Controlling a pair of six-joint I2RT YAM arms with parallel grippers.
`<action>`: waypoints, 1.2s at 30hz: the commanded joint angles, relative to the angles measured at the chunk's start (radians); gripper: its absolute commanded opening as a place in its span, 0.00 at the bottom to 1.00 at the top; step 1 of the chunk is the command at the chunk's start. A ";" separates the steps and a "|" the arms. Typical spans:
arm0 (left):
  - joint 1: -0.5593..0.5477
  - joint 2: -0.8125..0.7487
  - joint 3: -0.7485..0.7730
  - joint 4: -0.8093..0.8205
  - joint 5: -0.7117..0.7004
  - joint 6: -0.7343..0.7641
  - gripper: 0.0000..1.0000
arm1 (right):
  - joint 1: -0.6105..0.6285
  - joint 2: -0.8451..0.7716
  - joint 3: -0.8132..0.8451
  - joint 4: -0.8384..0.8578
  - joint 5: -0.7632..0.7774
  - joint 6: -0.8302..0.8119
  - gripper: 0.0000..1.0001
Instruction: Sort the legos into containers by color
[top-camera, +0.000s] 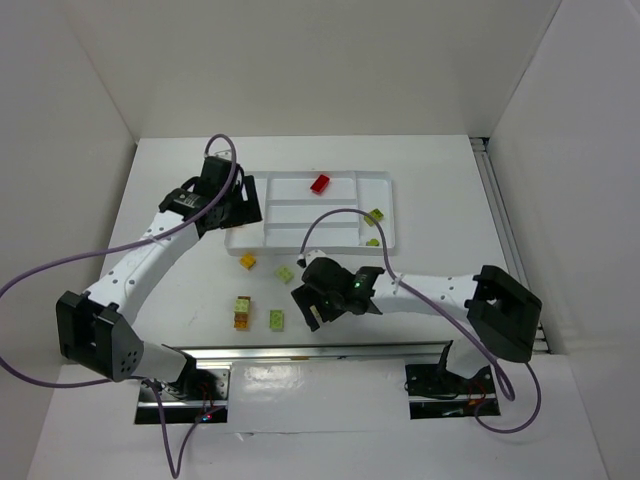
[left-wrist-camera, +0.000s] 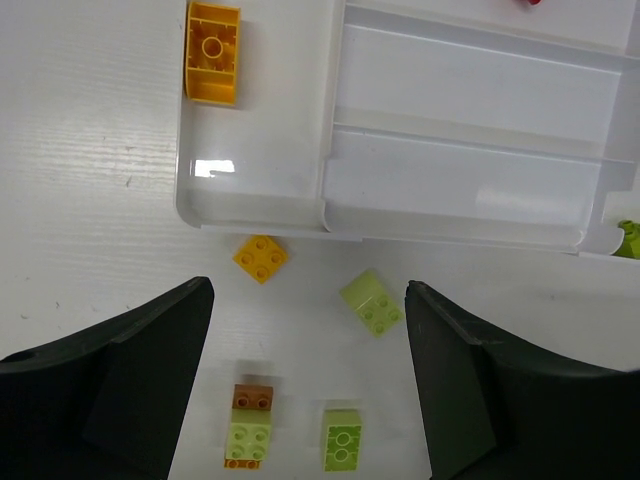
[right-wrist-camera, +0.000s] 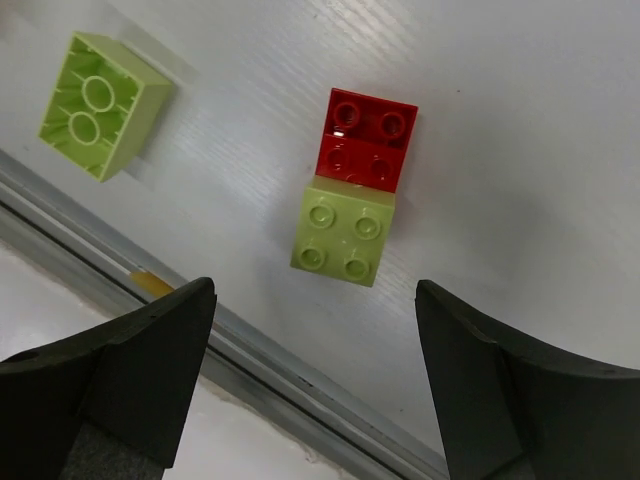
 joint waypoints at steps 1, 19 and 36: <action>0.002 -0.010 0.014 0.004 0.024 0.004 0.89 | 0.001 0.010 0.041 -0.003 0.050 -0.007 0.86; 0.002 0.019 0.014 0.004 0.063 0.004 0.88 | 0.001 0.090 0.078 0.040 0.084 -0.038 0.63; 0.002 0.008 -0.004 0.004 0.073 0.014 0.88 | 0.001 0.135 0.130 0.028 0.131 -0.038 0.41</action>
